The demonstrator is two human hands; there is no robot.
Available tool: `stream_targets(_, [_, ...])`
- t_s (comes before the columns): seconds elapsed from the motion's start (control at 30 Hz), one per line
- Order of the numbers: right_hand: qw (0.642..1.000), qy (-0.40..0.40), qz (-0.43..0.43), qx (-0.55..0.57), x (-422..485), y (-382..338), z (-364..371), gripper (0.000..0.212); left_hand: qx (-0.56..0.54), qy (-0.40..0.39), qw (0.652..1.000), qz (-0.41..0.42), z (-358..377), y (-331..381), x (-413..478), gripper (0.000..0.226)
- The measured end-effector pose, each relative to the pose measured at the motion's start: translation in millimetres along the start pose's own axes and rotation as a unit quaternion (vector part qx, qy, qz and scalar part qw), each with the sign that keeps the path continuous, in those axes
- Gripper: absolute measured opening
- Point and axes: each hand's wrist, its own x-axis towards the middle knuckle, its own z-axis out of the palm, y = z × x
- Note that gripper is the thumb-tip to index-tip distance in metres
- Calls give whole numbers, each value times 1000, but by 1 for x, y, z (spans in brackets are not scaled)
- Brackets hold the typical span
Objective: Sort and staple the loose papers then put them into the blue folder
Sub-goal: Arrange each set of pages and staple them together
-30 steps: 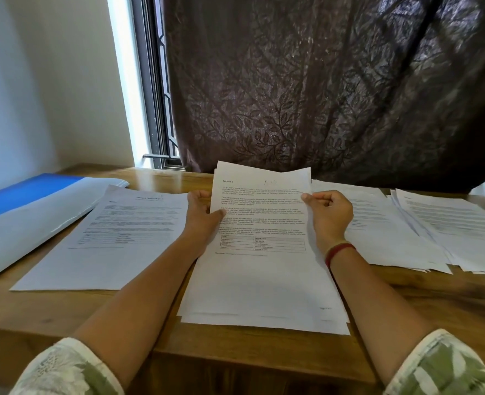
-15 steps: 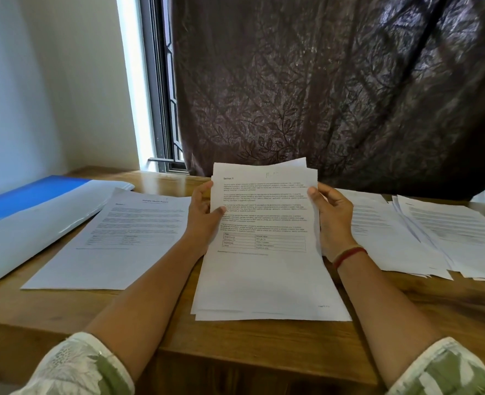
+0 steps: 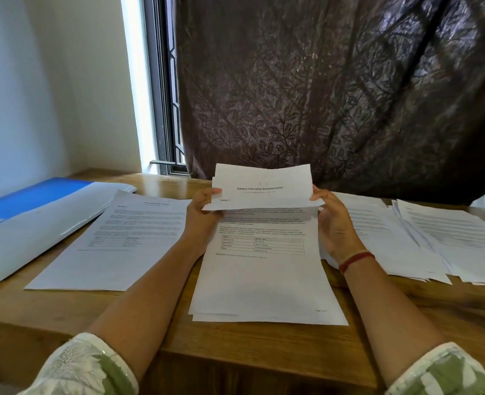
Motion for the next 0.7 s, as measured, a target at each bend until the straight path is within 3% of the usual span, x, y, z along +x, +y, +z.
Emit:
stream_targets(0.13, [999,39,8,-3,0,1,-3,48,-10,-3,1000,-25,1,5,-2,7])
stream_targets(0.27, [997,65,7,50,5,-5,2,32,-7,-21,999,-29,-2,4,-4,13])
stream_targets(0.37, [993,92,16,73,7,-3,4,36,-1,-38,999,-26,-4,3,-4,18])
stream_targets(0.5, [986,162,-5,35,12,-6,3,35,-6,-46,999,-25,-4,5,-5,23])
stream_targets(0.7, [987,154,-51,-24,19,-6,-9,5,25,-65,997,-35,-6,7,-9,26])
